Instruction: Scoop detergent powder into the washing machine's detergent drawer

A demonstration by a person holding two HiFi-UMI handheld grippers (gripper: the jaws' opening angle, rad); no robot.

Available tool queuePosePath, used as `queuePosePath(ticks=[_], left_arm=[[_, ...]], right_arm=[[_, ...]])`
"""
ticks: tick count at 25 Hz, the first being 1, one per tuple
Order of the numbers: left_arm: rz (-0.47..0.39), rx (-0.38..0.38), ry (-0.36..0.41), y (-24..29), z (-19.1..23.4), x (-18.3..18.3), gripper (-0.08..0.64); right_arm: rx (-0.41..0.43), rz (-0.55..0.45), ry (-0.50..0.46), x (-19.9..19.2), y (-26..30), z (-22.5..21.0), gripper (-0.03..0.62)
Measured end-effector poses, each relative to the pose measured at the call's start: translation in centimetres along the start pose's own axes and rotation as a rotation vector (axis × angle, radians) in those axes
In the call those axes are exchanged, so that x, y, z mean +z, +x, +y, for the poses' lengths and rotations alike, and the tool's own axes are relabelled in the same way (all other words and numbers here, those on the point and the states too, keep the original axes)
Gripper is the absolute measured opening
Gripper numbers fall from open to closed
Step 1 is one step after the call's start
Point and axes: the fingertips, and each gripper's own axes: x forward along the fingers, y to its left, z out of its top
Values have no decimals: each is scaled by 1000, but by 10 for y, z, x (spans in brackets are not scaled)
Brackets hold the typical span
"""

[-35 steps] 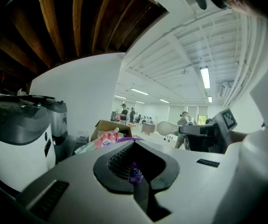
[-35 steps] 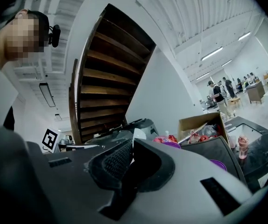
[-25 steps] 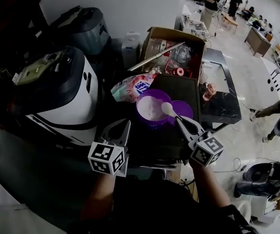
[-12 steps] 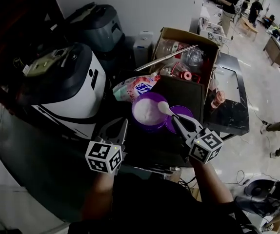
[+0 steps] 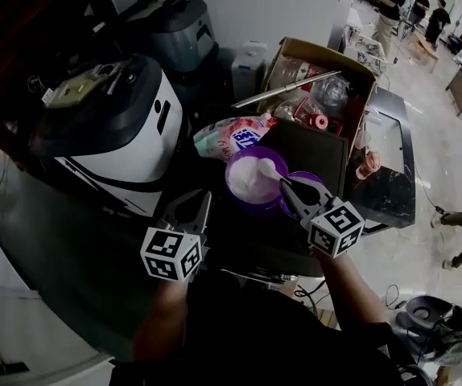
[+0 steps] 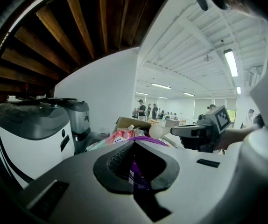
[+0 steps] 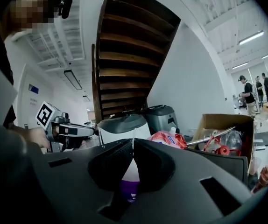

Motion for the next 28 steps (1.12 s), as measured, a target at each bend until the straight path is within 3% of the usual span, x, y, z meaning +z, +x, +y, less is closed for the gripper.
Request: queuePosePath(ticks=[5,15,28], left_arm=[[5,1,2,1,14,-1,6],[23,-5,-14,4,24,-8,6],[34,-1,-25,7,32,-14,6]], right_arm=[[8,79,-104,-2,21,1,20],[49,201,-196,-16,49,-2,20],[143,387,-454,-33,78,7,20]])
